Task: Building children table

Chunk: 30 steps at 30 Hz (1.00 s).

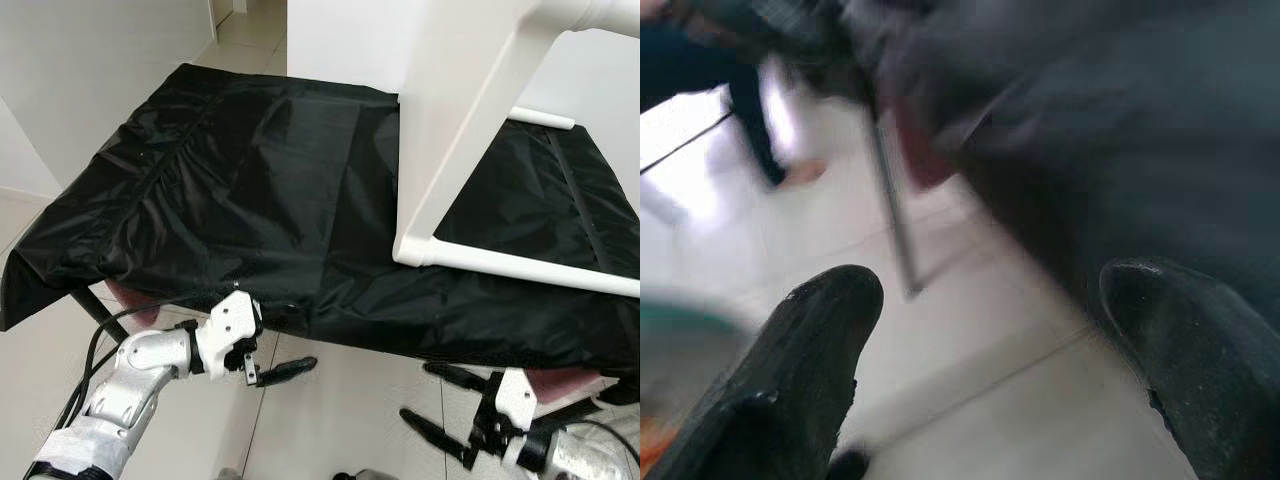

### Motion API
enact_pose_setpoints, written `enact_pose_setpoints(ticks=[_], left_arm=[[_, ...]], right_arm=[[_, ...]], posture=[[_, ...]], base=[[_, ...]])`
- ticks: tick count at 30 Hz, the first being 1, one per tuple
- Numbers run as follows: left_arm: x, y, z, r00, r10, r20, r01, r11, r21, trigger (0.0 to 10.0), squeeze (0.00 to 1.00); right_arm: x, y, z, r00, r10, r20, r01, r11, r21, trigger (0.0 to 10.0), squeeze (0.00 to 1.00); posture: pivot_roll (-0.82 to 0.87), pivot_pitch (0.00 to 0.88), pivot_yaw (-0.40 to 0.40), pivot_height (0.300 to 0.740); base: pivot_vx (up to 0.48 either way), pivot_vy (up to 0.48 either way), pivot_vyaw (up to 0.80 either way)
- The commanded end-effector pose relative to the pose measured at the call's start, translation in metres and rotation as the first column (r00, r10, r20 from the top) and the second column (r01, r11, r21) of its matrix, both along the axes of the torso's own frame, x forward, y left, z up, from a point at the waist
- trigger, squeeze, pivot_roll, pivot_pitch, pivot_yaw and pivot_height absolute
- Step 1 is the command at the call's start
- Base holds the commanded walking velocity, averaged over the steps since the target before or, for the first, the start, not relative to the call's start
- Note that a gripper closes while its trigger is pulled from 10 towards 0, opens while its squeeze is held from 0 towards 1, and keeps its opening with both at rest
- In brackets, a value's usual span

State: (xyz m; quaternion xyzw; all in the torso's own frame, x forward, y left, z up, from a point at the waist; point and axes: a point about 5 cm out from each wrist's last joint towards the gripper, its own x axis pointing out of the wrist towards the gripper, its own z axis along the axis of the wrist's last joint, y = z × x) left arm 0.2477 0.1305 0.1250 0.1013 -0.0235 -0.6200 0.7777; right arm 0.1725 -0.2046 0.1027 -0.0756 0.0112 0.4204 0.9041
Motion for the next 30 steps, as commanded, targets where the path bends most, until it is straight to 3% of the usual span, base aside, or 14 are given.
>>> enact_pose_setpoints(ticks=[1, 2, 4, 7, 9, 12, 14, 16, 20, 21, 23, 26, 28, 30], left_arm=[[0.001, -0.002, 0.021, 0.999, -0.037, -0.007, 0.037, 0.996, -0.082, 10.0, 0.0], [0.001, -0.002, 0.021, 0.999, -0.037, -0.007, 0.037, 0.996, -0.082, 10.0, 0.0], [0.01, -0.005, 0.03, 0.998, 0.07, -0.009, -0.07, 0.987, -0.146, 10.0, 0.0], [0.01, -0.005, 0.03, 0.998, 0.07, -0.009, -0.07, 0.987, -0.146, 10.0, 0.0], [0.023, -0.01, 0.031, 0.973, 0.226, -0.04, -0.229, 0.963, -0.145, 10.0, 0.0], [0.027, -0.012, 0.031, 0.955, 0.289, -0.058, -0.295, 0.946, -0.132, 10.0, 0.0], [0.039, -0.02, 0.027, 0.909, 0.411, -0.064, -0.416, 0.902, -0.111, 10.0, 0.0], [0.046, -0.028, 0.027, 0.88, 0.47, -0.062, -0.474, 0.872, -0.124, 10.0, 0.0], [0.052, -0.036, 0.032, 0.854, 0.514, -0.077, -0.519, 0.84, -0.156, 10.0, 0.0], [0.058, -0.036, 0.038, 0.82, 0.567, -0.08, -0.571, 0.797, -0.195, 10.0, 0.0], [0.06, -0.035, 0.039, 0.81, 0.58, -0.09, -0.585, 0.785, -0.202, 10.0, 0.0], [0.063, -0.031, 0.039, 0.805, 0.583, -0.113, -0.593, 0.78, -0.202, 10.0, 0.0], [0.061, -0.031, 0.04, 0.829, 0.556, -0.062, -0.557, 0.809, -0.188, 10.0, 0.0], [0.062, -0.034, 0.04, 0.821, 0.57, -0.037, -0.567, 0.805, -0.175, 10.0, 0.0]], right_arm=[[0.017, -0.003, 0.024, 0.985, -0.144, 0.096, 0.134, 0.985, 0.108, 10.0, 0.0], [0.017, -0.003, 0.024, 0.985, -0.144, 0.096, 0.134, 0.985, 0.108, 10.0, 0.0], [0.036, -0.006, 0.039, 0.932, -0.328, 0.152, 0.29, 0.929, 0.228, 10.0, 0.0], [0.036, -0.006, 0.039, 0.932, -0.328, 0.152, 0.29, 0.929, 0.228, 10.0, 0.0], [0.05, -0.006, 0.047, 0.861, -0.481, 0.164, 0.421, 0.856, 0.3, 10.0, 0.0], [0.053, -0.005, 0.05, 0.834, -0.528, 0.162, 0.462, 0.828, 0.317, 10.0, 0.0], [0.062, -0.005, 0.049, 0.747, -0.647, 0.153, 0.581, 0.748, 0.321, 10.0, 0.0], [0.066, -0.004, 0.045, 0.699, -0.704, 0.128, 0.64, 0.695, 0.328, 10.0, 0.0], [0.071, -0.002, 0.044, 0.662, -0.743, 0.099, 0.68, 0.651, 0.337, 10.0, 0.0], [0.078, 0.002, 0.044, 0.642, -0.761, 0.091, 0.7, 0.631, 0.334, 10.0, 0.0], [0.08, 0.004, 0.044, 0.641, -0.763, 0.085, 0.703, 0.628, 0.335, 10.0, 0.0], [0.084, 0.006, 0.045, 0.627, -0.773, 0.09, 0.711, 0.616, 0.339, 10.0, 0.0], [0.091, 0.011, 0.047, 0.627, -0.773, 0.094, 0.709, 0.617, 0.343, 10.0, 0.0], [0.097, 0.015, 0.049, 0.62, -0.78, 0.086, 0.713, 0.606, 0.353, 10.0, 0.0]], posture=[[0.03, 0.0, -0.04, 0.74], [0.03, 0.0, -0.04, 0.74], [0.04, 0.0, -0.042, 0.74], [0.04, 0.0, -0.042, 0.74], [0.04, 0.0, -0.045, 0.74], [0.04, 0.0, -0.045, 0.74], [0.03, 0.0, -0.037, 0.74], [0.02, 0.0, -0.032, 0.74], [0.02, 0.0, -0.025, 0.74], [0.01, 0.0, -0.016, 0.74], [0.01, 0.0, -0.016, 0.74], [0.0, 0.0, -0.012, 0.74], [0.01, 0.0, -0.016, 0.74], [0.01, 0.0, -0.016, 0.74]], base=[[0.0, 0.0, 0.0], [0.0, 0.0, 0.0], [0.0, 0.0, 0.0], [0.0, 0.0, 0.0], [0.0, 0.0, 0.0], [0.0, 0.0, 0.0], [0.0, 0.0, 0.0], [0.0, 0.0, 0.0], [0.0, 0.0, 0.0], [0.0, 0.0, 0.0], [0.0, 0.0, 0.0], [0.0, 0.0, 0.0], [0.0, 0.0, 0.0], [0.0, 0.0, 0.0]])
